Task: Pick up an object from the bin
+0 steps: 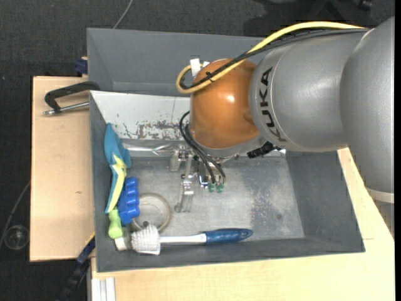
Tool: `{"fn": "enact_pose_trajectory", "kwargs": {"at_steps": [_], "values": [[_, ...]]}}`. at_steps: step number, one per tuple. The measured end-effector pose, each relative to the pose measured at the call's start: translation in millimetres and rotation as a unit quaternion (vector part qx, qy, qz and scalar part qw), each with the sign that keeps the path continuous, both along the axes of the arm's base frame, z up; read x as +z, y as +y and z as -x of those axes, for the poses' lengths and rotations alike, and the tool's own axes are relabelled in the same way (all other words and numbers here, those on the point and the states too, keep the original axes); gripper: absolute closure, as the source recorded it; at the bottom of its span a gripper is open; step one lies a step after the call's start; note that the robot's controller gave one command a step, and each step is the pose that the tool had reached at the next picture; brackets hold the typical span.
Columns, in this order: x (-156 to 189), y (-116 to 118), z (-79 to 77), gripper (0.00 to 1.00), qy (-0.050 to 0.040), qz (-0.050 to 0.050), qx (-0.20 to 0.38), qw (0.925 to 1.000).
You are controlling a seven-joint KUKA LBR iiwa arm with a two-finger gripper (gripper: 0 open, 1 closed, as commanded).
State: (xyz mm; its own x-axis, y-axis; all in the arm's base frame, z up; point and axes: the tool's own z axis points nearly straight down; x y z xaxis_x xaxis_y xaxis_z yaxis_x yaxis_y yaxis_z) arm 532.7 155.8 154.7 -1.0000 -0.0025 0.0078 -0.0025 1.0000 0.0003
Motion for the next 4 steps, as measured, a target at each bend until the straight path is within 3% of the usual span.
{"fn": "enact_pose_trajectory", "kwargs": {"at_steps": [1, 2, 3, 4], "values": [[4.6, -0.6, -2.0, 0.00, -0.0042, -0.001, -0.001, 1.0000], [-22.8, 13.1, 7.3, 0.00, -0.0061, -0.001, 0.031, 0.9995], [-41.3, 11.8, 17.2, 0.00, 0.0003, -0.001, 0.015, 0.9999], [-49.0, 17.7, 4.3, 0.00, -0.0070, -0.002, -0.117, 0.9931]]}}
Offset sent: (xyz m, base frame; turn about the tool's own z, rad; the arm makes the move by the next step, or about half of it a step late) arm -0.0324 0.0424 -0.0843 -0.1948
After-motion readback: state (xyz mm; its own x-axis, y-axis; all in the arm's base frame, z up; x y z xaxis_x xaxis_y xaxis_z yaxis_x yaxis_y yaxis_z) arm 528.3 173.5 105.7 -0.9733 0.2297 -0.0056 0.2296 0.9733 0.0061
